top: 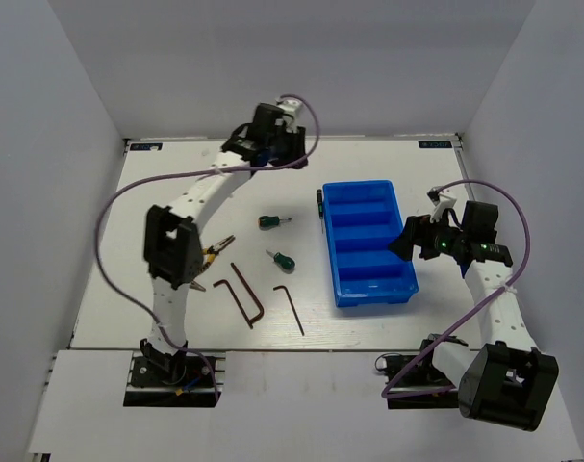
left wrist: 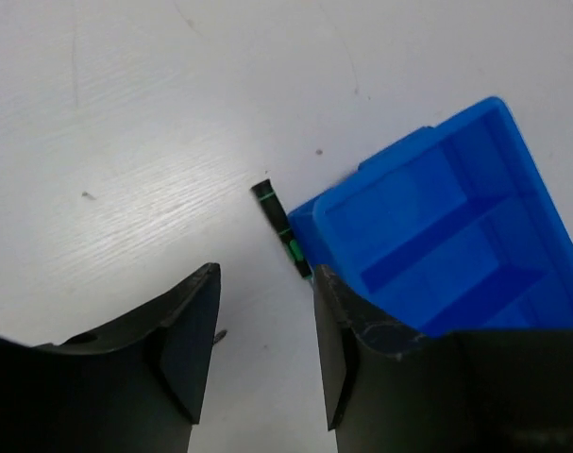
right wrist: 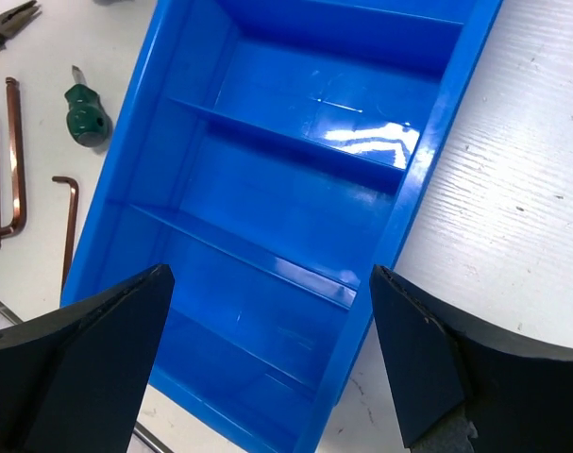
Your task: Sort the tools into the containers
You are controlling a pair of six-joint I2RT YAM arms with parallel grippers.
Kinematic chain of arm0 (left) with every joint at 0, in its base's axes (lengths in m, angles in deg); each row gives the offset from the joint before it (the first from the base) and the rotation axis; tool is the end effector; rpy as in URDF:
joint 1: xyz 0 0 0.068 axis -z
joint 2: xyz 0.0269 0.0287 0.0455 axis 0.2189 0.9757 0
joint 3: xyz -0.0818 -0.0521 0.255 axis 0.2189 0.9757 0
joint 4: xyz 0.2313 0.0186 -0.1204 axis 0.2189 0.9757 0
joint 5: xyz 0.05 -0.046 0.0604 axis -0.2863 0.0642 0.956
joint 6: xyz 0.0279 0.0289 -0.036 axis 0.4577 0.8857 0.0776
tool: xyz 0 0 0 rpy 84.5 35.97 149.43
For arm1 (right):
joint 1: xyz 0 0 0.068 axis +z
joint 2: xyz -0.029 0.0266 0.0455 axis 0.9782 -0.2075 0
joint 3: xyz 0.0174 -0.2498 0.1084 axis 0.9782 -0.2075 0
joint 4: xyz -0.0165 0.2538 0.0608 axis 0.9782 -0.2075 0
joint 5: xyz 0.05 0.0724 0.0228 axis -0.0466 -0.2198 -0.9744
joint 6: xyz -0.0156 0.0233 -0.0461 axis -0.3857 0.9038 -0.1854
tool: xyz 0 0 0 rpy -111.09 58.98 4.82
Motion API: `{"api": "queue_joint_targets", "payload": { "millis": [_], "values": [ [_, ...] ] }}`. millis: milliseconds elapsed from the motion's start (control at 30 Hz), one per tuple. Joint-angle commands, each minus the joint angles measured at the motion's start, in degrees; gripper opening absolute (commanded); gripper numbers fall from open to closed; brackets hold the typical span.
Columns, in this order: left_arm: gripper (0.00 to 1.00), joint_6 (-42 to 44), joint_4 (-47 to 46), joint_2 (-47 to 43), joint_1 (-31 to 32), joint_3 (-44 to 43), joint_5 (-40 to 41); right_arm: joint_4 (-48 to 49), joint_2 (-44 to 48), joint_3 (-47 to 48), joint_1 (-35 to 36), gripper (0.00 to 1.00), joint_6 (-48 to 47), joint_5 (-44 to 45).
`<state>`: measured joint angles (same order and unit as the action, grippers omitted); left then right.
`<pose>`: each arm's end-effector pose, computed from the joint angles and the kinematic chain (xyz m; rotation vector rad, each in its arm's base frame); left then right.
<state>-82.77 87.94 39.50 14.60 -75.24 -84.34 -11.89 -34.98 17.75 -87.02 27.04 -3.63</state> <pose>0.4140 -0.2199 0.3227 0.3857 2.1991 -0.5700 0.2133 -0.0116 0.2574 -0.3432 2.1569 0.5784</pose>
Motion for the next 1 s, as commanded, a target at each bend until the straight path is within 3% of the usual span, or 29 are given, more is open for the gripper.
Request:
{"api": "queue_joint_targets", "payload": {
  "millis": [0, 33, 67, 167, 667, 733, 767, 800, 833, 967],
  "values": [
    [0.55, -2.29, 15.59, 10.91, 2.72, -15.12, 9.94, -1.74, -0.72, 3.0, -0.32, 0.91, -1.4, 1.19],
    [0.68, -2.3, 18.31, 13.73, 3.6, -18.59, 9.94, -1.83, -0.81, 3.0, -0.24, 0.91, -1.4, 1.54],
    [0.72, -2.3, 19.9, 19.33, 4.3, -25.5, 9.94, -2.1, -0.63, 3.09, -0.32, 0.91, -1.49, 1.63],
    [0.72, -3.52, 22.11, 24.21, 4.84, -30.48, 10.54, -1.92, -0.28, 3.18, -0.32, 0.91, -1.49, 2.16],
    [0.71, -7.57, 8.14, 24.13, 6.94, -20.38, 11.52, -1.66, 0.25, 3.0, -0.5, 0.91, -1.14, 2.25],
    [0.61, -8.18, 7.52, 24.13, 6.94, -20.38, 11.52, -1.75, 0.33, 3.0, -0.5, 0.91, -1.05, 2.34],
    [0.51, -8.18, 6.04, 24.65, 6.94, -20.38, 11.52, -1.75, 0.25, 3.0, -0.41, 0.91, -1.14, 2.25],
    [0.21, -8.88, 5.25, 24.66, 6.94, -20.38, 10.65, -1.83, 0.25, 3.09, -0.41, 0.91, -1.23, 2.07],
    [0.12, -8.89, 4.63, 24.66, 6.94, -20.38, 10.64, -1.92, 0.25, 3.09, -0.41, 0.91, -1.31, 2.07],
    [0.08, -10.12, 2.78, 22.56, 6.94, -18.1, 12.65, -2.01, 0.42, 3.0, -0.41, 0.91, -1.58, 1.98]
  ]
}}
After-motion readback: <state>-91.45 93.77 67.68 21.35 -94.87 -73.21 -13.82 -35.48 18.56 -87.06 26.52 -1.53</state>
